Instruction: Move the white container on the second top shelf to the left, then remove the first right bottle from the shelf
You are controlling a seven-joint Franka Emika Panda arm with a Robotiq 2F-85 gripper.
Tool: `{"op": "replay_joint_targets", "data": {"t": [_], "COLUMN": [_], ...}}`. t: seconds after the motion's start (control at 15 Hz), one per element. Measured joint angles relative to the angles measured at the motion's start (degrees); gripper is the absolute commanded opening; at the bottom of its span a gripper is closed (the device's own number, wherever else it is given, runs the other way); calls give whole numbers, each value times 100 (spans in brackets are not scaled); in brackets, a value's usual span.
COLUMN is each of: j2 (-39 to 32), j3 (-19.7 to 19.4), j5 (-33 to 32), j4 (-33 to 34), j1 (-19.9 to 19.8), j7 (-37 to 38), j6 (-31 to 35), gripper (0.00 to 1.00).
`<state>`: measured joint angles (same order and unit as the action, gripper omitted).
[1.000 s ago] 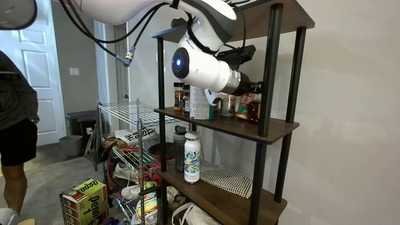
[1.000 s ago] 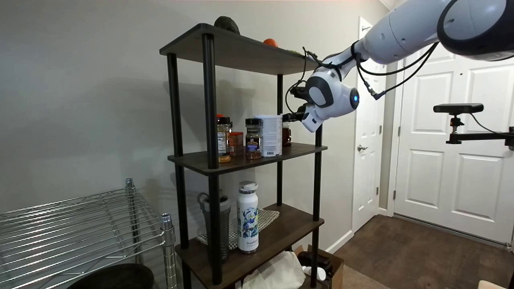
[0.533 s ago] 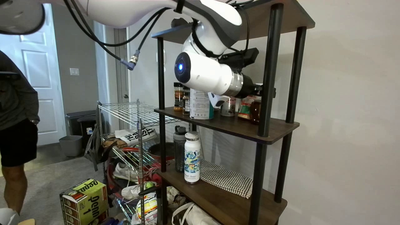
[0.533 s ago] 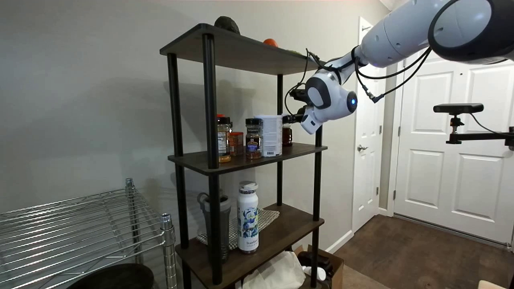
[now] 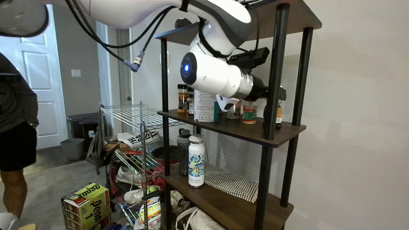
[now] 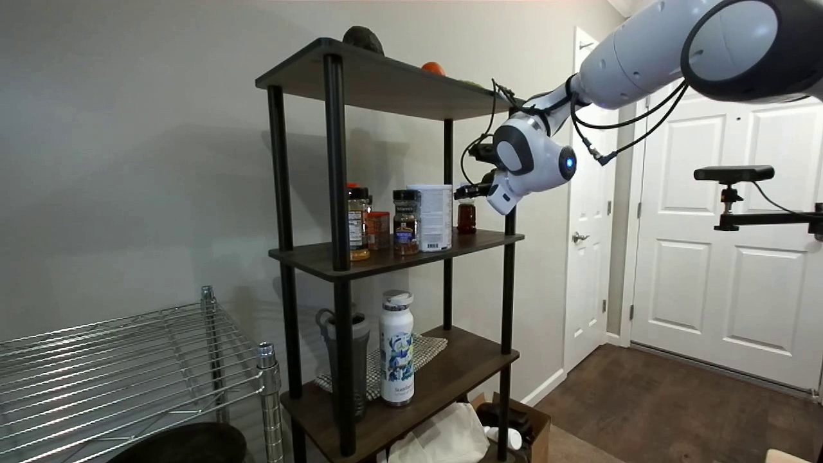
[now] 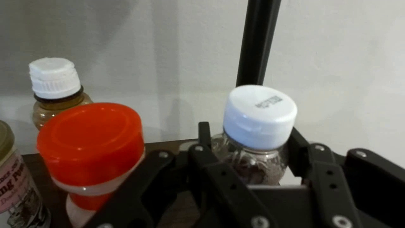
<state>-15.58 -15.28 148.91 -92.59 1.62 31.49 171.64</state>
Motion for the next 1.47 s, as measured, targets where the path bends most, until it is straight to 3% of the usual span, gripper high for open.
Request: {"op": "replay_joint_targets", "data": {"t": [0.73, 1.47], "j2": [38, 314], "j3": [-236, -357], "j5": [-13, -203], "j4": [72, -360], "j1": [384, 439], "j7": [-566, -1104], "j6": [425, 148], "gripper": [31, 31]}}
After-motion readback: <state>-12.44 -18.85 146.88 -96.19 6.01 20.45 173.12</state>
